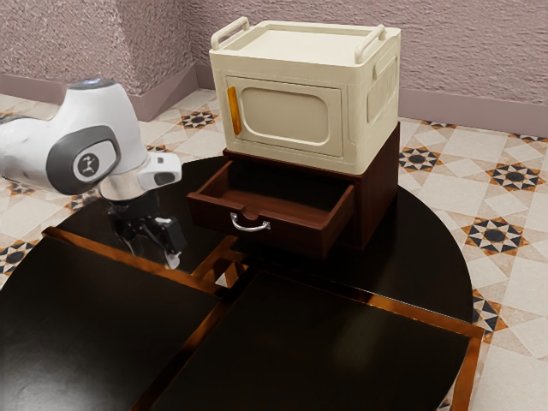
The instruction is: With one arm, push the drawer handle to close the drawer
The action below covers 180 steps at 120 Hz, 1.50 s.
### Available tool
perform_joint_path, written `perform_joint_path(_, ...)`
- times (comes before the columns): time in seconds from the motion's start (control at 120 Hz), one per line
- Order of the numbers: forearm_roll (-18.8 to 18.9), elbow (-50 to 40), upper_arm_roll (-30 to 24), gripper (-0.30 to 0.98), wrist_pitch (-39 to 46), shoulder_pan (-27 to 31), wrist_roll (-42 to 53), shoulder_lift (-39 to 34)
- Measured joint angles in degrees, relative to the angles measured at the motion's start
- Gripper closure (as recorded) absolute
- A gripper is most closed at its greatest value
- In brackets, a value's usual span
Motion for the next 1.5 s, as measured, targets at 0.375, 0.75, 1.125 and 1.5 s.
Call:
perform_joint_path(0.375, -4.43, 2.63, -0.10, 0.02, 9.29, -2.68, -5.77, 6.64)
perform_joint_path(0.75, -4.40, 2.20, -0.02, 0.02, 13.68, -2.77, -7.84, 7.96)
perform_joint_path(1.125, -4.34, 12.41, 0.10, 0.29, 16.24, -3.40, -8.66, 19.82)
perform_joint_path(1.5, 1.46, 23.61, 0.44, 0.73, 16.85, -3.61, -5.97, 32.11)
